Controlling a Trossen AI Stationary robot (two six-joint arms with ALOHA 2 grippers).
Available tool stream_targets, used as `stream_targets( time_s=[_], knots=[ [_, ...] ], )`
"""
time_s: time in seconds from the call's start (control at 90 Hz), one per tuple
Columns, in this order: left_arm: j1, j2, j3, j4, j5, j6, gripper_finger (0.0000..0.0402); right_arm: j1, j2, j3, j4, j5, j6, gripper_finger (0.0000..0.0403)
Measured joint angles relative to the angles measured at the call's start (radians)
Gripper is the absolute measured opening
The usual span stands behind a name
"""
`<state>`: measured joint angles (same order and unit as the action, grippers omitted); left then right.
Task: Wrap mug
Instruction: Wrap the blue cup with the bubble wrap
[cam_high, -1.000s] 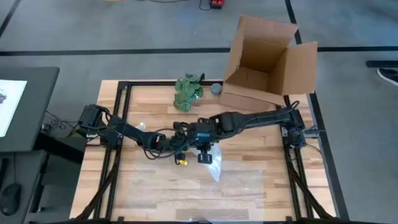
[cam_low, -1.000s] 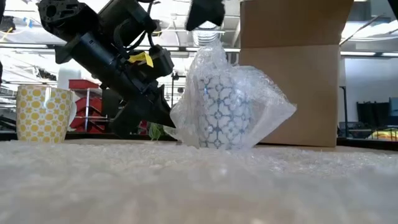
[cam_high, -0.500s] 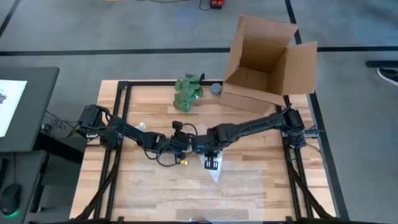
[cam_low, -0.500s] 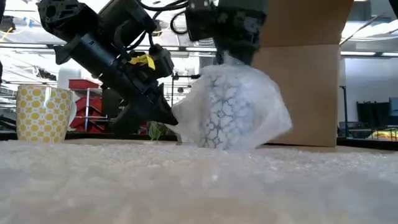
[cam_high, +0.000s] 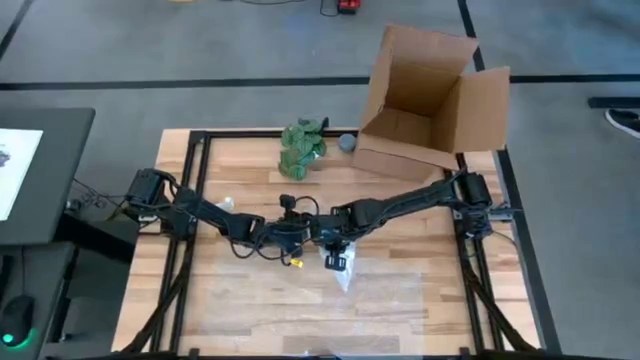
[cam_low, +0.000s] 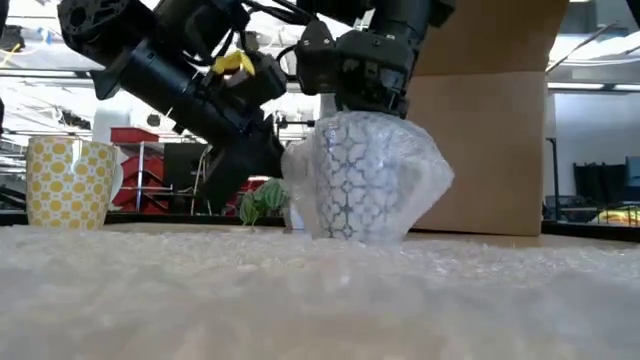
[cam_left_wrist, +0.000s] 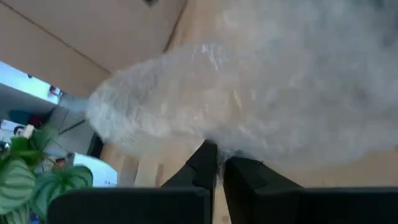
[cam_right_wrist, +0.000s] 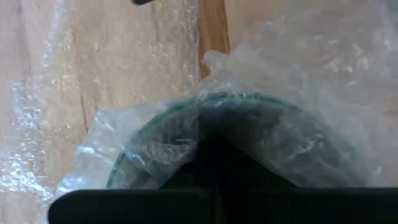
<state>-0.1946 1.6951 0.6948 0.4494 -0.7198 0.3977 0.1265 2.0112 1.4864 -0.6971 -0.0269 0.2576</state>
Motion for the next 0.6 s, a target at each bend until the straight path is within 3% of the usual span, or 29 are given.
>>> stream_targets(
  time_s=[0.178, 0.4, 0.6],
  knots=[
    [-0.016, 0.001, -0.001, 0.125, 0.019, 0.055, 0.0000, 0.001, 0.002, -0.001, 0.005, 0.000, -0.001, 0.0000],
    [-0.021, 0.000, -0.001, 0.157, 0.225, 0.041, 0.0000, 0.003, 0.004, -0.002, 0.006, 0.000, -0.018, 0.0000],
    [-0.033, 0.000, -0.001, 0.170, 0.273, 0.035, 0.0000, 0.005, 0.002, -0.003, 0.025, 0.000, -0.038, 0.0000]
  ],
)
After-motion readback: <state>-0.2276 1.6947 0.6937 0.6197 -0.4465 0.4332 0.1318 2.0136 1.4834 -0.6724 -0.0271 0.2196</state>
